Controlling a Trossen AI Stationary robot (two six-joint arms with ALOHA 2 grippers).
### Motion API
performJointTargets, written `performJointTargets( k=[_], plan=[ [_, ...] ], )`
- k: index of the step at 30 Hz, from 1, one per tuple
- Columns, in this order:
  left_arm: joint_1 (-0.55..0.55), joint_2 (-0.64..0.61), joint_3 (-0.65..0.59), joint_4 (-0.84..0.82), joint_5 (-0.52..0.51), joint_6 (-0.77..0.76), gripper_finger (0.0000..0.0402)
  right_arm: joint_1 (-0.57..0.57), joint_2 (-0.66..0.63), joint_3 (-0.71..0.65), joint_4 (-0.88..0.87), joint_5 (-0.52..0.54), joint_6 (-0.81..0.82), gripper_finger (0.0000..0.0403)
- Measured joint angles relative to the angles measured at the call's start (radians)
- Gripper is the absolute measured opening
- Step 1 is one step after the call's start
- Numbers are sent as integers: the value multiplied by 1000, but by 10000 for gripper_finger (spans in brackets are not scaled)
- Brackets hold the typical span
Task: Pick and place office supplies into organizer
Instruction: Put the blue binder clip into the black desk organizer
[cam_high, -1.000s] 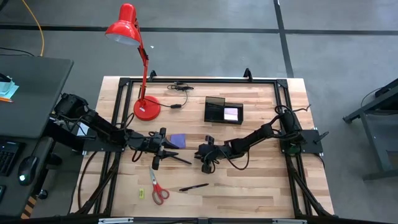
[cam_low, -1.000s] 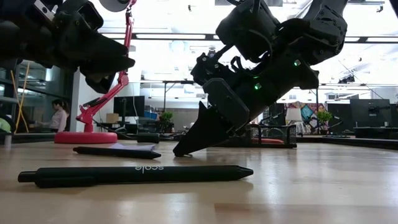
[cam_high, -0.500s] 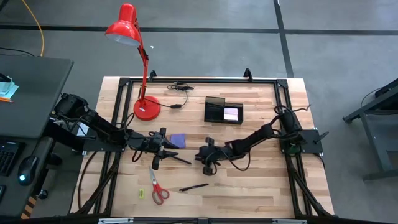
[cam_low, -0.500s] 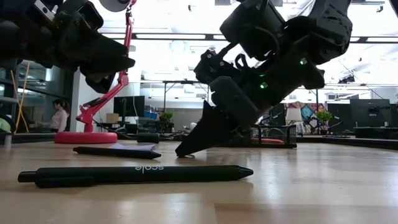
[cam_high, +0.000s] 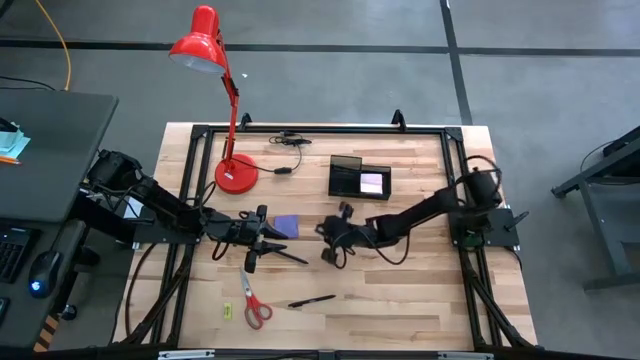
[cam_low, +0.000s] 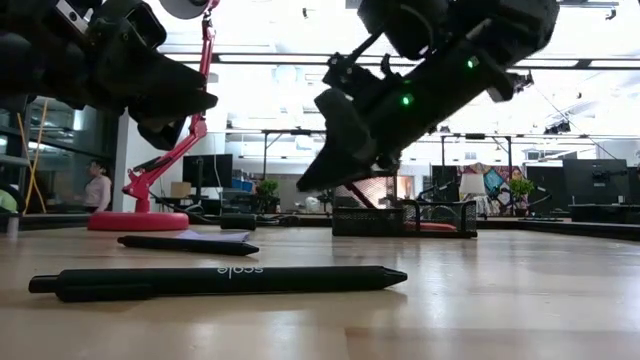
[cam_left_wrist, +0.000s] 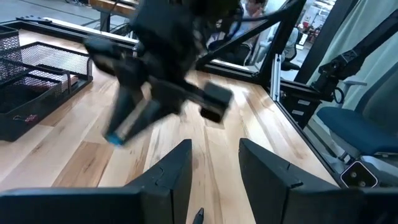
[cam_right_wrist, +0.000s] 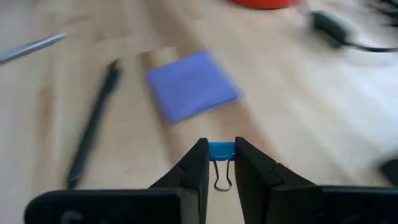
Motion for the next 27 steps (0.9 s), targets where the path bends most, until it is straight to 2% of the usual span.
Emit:
performJointTargets(
  k=[5,9,14,19,27],
  plan=[
    [0,0,0,0,0,0,117,-26,-78,1,-133,156,97,43],
    [0,0,0,2,0,0,117,-61,-131,2,-211,207,137,45],
    [0,0,0,2,0,0,117,-131,-155,2,-289,161,205,49],
    [0,0,0,3,0,0,117,-202,-146,2,-417,160,258,44],
    [0,0,0,1,0,4,117,-264,-141,3,-425,130,265,51]
  ],
)
